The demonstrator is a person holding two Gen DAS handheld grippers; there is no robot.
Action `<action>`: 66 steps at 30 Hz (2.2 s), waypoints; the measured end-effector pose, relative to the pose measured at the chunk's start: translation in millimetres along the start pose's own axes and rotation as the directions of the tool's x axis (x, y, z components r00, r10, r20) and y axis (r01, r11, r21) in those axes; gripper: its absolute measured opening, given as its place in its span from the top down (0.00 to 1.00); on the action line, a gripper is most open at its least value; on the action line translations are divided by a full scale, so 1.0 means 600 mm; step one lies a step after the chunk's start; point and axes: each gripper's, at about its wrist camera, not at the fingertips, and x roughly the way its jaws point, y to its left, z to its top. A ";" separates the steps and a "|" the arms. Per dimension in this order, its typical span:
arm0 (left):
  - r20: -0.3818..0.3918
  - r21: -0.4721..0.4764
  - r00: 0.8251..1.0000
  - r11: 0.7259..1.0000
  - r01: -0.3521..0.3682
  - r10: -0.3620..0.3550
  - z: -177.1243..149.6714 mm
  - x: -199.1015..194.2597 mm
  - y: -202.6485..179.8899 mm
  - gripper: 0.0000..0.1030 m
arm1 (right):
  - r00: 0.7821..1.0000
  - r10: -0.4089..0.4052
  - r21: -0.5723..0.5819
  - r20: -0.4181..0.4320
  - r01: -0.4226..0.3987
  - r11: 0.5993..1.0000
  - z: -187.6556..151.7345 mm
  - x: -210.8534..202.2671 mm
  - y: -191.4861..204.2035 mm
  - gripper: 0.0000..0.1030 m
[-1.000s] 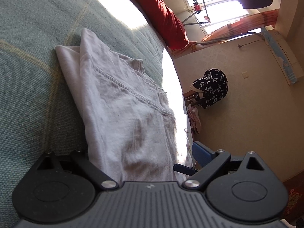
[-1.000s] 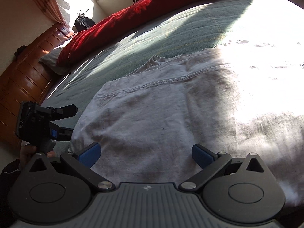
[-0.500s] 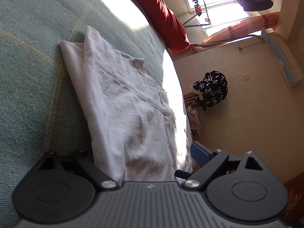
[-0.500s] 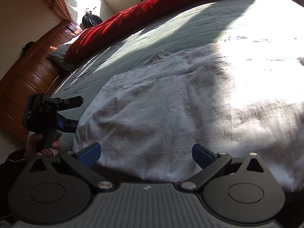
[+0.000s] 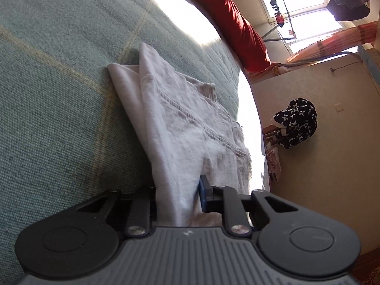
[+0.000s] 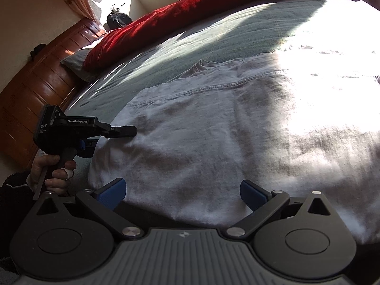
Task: Fold clothes
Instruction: 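Lift the hem end with the left gripper and fold it over the shirt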
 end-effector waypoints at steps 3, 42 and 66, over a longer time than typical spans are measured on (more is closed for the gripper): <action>0.022 0.041 1.000 0.999 0.006 -0.007 0.005 -0.013 -0.033 0.82 | 1.000 0.004 -0.013 0.012 -0.004 1.000 0.000 -0.009 0.001 0.00; -0.116 0.402 0.979 0.894 0.199 -0.166 -0.024 0.177 -0.406 0.83 | 0.971 -0.074 0.119 0.229 0.048 0.992 -0.065 -0.214 -0.128 0.00; -0.205 0.605 0.967 0.796 0.003 0.152 -0.103 0.356 -0.462 0.82 | 0.952 -0.151 0.219 0.266 0.093 0.971 -0.095 -0.262 -0.193 0.00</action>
